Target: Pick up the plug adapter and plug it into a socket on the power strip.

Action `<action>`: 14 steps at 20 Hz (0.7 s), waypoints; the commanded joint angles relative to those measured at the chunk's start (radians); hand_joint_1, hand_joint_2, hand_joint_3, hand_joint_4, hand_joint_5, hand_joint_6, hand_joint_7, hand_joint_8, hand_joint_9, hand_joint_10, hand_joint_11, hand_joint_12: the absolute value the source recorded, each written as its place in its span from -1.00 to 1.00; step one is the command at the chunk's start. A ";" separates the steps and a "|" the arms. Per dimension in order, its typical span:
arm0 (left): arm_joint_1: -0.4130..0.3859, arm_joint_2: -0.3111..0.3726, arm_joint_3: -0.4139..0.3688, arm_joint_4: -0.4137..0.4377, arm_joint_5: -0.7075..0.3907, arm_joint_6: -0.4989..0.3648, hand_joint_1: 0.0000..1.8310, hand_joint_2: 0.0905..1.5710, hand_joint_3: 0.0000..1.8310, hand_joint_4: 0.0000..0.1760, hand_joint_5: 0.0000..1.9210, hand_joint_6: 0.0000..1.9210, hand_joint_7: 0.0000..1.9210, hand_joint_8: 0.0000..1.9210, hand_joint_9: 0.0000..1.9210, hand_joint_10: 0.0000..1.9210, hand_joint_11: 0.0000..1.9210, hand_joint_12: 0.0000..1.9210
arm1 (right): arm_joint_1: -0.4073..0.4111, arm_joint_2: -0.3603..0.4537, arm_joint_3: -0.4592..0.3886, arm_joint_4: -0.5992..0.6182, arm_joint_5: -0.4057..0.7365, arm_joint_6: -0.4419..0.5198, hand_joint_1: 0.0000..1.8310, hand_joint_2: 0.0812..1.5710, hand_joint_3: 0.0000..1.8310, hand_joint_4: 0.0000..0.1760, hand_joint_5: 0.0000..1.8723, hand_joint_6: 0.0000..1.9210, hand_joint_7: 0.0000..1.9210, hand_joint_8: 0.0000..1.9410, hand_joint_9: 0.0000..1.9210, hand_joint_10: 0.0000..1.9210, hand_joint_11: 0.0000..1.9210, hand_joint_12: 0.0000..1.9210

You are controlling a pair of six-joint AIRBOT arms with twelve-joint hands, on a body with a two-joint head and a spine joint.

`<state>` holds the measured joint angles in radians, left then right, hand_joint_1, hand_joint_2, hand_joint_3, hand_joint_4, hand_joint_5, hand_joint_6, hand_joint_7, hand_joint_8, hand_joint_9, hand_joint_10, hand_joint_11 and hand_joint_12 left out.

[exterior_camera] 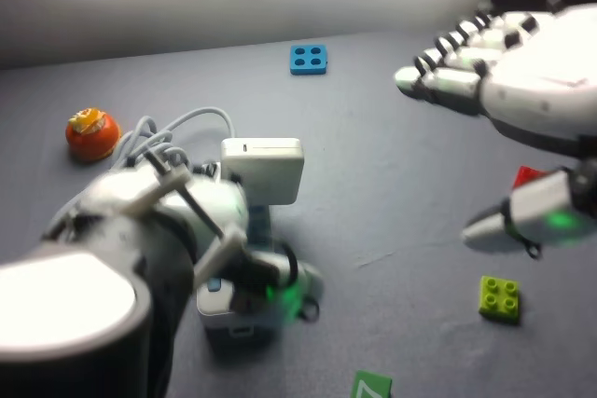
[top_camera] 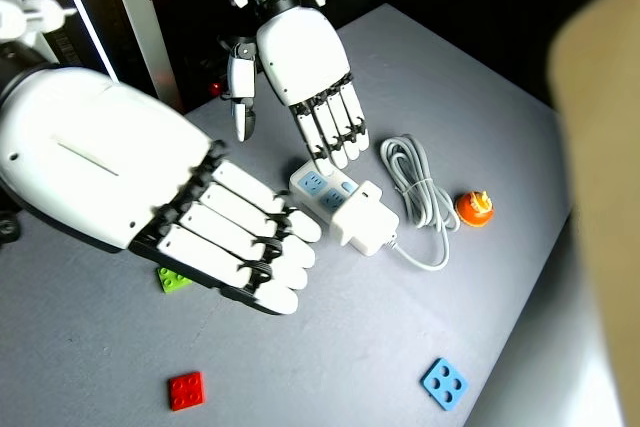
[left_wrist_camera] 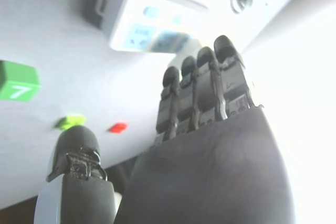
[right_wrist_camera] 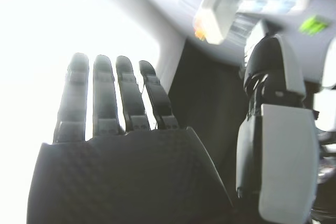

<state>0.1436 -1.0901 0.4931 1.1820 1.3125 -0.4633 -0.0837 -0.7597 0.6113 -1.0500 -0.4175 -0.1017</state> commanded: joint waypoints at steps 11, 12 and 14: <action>-0.124 0.019 0.053 0.040 0.083 0.057 -0.85 0.45 -1.00 -1.00 -0.69 -1.00 -0.68 -1.00 -0.70 -1.00 -1.00 -0.25 | -0.076 -0.002 0.011 -0.047 0.211 0.119 -0.44 0.32 -1.00 -1.00 -0.50 -0.98 -0.46 -0.99 -0.50 -0.97 -0.93 0.14; -0.140 0.019 0.055 0.040 0.085 0.067 -0.70 0.46 -1.00 -1.00 -0.32 -0.96 -0.28 -0.94 -0.32 -0.91 -0.74 -0.07 | -0.074 -0.004 0.011 -0.047 0.211 0.126 -0.41 0.36 -1.00 -1.00 -0.20 -0.99 -0.16 -0.96 -0.28 -0.68 -0.71 0.43; -0.157 0.019 0.056 0.035 0.088 0.078 -0.63 0.49 -1.00 -1.00 -0.09 -0.86 -0.09 -0.86 -0.12 -0.79 -0.50 -0.01 | -0.068 -0.006 0.011 -0.047 0.206 0.134 -0.42 0.39 -1.00 -1.00 -0.09 -0.96 -0.03 -0.86 -0.32 0.09 -0.48 0.76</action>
<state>-0.0078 -1.0798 0.5491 1.1347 1.3754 -0.3923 -0.1661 -0.7692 0.6239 -1.0779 -0.2543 0.0265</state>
